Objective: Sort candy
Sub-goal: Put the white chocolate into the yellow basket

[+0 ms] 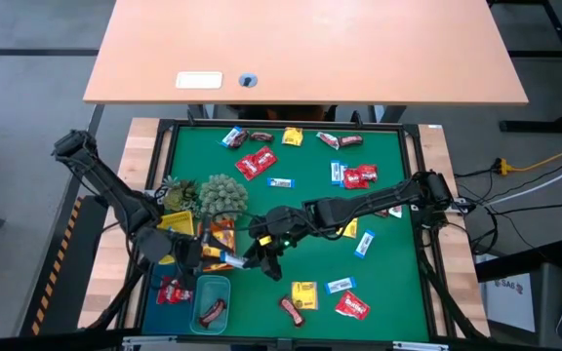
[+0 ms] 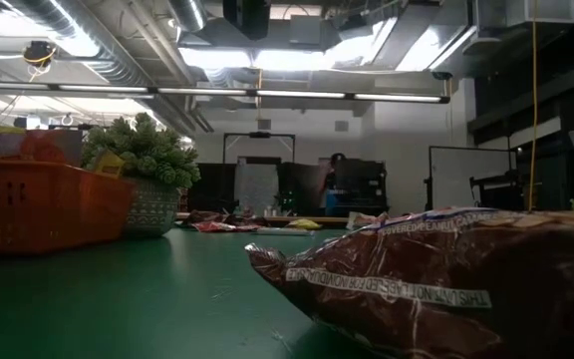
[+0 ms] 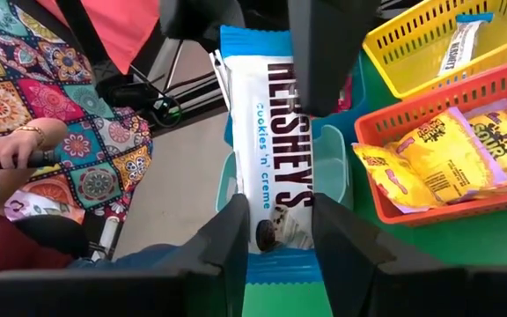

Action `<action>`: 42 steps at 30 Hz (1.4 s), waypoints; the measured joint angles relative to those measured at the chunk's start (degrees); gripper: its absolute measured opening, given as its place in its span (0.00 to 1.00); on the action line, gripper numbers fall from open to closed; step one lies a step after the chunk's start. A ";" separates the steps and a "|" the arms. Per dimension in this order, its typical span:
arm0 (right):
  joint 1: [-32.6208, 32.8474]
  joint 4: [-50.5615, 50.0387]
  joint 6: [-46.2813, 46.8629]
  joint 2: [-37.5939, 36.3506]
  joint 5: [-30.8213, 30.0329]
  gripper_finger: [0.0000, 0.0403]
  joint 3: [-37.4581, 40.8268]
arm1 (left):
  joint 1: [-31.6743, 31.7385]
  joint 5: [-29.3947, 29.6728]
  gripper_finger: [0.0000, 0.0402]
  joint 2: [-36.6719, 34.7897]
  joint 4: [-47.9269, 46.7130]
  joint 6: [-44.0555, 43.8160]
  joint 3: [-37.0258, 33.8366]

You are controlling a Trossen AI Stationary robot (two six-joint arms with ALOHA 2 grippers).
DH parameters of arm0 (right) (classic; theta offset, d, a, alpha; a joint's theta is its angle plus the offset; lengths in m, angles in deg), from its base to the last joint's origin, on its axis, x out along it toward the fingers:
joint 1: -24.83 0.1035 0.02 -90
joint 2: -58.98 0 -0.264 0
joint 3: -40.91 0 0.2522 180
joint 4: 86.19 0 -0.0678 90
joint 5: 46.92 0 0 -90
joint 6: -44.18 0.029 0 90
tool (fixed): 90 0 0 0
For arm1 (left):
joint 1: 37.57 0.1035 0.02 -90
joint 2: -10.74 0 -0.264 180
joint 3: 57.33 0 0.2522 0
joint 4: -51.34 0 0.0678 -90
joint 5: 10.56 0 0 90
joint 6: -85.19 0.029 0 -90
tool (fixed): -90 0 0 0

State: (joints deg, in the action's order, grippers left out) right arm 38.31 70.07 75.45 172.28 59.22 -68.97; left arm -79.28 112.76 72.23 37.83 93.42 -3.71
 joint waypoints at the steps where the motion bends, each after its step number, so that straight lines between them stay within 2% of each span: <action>1: 0.00 -0.01 0.00 0.00 0.00 0.28 0.00 | 0.28 -0.85 0.26 0.00 0.20 0.00 0.00; 7: 0.00 0.01 -0.02 0.00 0.00 0.28 0.00 | 0.61 -1.40 0.24 0.00 0.24 0.01 0.00; 17: -0.02 -0.06 -0.02 0.00 0.05 0.28 0.00 | 0.57 -2.03 0.07 0.04 0.04 0.02 0.00; 36: -0.02 -0.72 -1.68 0.00 -1.00 0.28 0.00 | 0.57 -1.43 0.08 0.04 -0.43 -2.19 -0.02; 39: -0.03 -1.00 -1.70 0.00 -1.09 0.32 0.04 | 0.57 -1.28 0.08 0.04 -1.06 -3.50 -0.02; 42: -0.04 -1.24 -1.70 0.01 -1.70 0.40 0.04 | 0.57 -1.14 0.08 0.02 -1.00 -3.63 0.00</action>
State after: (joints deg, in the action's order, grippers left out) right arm 38.26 68.82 73.74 172.29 57.52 -68.92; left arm -78.71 111.63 72.25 36.83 89.79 -3.71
